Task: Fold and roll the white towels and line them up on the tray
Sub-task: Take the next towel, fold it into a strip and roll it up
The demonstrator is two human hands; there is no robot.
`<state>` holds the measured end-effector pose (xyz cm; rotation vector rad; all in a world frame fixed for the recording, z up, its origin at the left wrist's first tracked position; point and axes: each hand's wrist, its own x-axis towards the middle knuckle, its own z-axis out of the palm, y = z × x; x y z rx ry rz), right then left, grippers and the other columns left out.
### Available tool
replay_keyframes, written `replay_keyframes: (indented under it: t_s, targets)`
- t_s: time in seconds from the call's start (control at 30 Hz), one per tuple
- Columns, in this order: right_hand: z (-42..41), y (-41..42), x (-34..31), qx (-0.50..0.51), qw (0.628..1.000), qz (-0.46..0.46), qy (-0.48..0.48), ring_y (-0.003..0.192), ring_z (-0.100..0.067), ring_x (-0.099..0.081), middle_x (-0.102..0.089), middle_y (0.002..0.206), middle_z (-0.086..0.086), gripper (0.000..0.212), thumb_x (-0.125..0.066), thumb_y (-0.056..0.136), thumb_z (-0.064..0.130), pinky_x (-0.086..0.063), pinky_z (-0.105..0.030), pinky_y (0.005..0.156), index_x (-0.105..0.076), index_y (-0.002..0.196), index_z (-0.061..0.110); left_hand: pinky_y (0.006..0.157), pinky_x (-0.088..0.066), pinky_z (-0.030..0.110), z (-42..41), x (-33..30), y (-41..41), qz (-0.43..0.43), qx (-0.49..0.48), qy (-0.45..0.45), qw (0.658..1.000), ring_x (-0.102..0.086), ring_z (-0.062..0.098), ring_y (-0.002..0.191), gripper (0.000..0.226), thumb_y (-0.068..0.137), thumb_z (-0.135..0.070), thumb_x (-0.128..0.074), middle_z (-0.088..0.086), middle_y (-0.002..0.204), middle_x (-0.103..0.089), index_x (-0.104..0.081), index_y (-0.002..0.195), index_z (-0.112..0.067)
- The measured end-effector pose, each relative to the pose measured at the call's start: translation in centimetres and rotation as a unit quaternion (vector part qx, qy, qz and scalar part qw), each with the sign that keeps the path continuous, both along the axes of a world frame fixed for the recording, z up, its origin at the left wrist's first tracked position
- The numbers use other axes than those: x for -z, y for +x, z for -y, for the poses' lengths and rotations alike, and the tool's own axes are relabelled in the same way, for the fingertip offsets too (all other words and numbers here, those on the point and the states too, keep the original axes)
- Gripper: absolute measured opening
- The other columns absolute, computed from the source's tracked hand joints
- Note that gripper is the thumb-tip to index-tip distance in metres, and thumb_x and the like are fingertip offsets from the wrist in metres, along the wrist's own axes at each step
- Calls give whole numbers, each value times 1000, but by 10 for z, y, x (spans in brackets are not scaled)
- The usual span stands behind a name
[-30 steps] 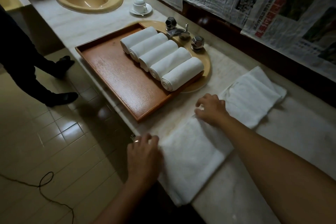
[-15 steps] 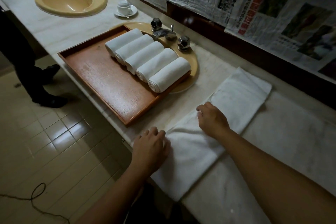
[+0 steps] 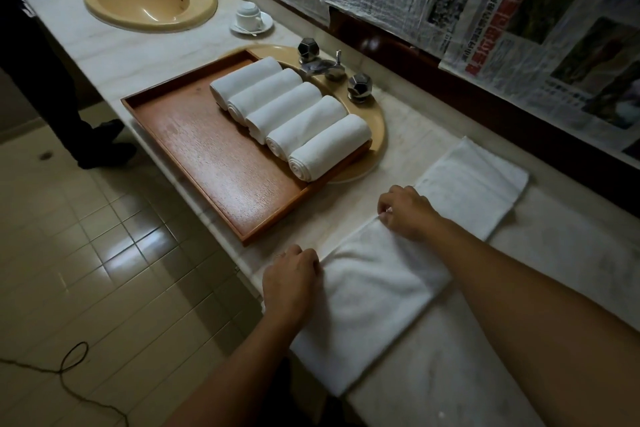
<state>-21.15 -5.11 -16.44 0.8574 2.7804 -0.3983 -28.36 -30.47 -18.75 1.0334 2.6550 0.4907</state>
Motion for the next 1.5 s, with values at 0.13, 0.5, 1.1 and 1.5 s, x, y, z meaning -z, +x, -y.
replay_keyframes:
  t_s: [0.13, 0.5, 1.1, 1.5]
  targets:
    - [2, -8, 4, 0, 1000, 4, 24, 106, -22, -45, -51, 110, 1, 10, -55, 98, 32, -43, -35, 87, -62, 98, 25, 66, -37, 31, -1, -2, 0, 2, -24, 6, 1000, -57, 18, 85, 13, 95, -29, -53, -7, 93, -60, -66, 92, -27]
    - [8, 25, 18, 165, 972, -159, -58, 101, -25, -58, -54, 118, -6, 22, -47, 97, 12, -48, -30, 86, -64, 112, 13, 73, -58, 36, 7, -22, -34, 91, 45, -170, 980, -62, 16, 79, 11, 89, -33, -58, -3, 86, -64, -62, 90, -23]
    - [-2, 10, 14, 108, 988, -93, -54, 92, -19, -58, -52, 106, 3, 9, -62, 93, 24, -53, -35, 78, -66, 100, 22, 65, -47, 32, -33, -18, -6, 8, 50, -65, 997, -57, 18, 81, 12, 94, -22, -53, -3, 89, -63, -64, 88, -21]
    - [21, 98, 37, 327, 934, -96, 104, 143, -32, -31, -30, 159, -12, 52, -39, 101, 38, -33, -47, 110, -43, 147, 14, 120, -23, 44, -167, -10, 14, -46, 421, -38, 905, -17, 26, 152, 58, 106, -46, -24, 6, 166, -14, -17, 157, -20]
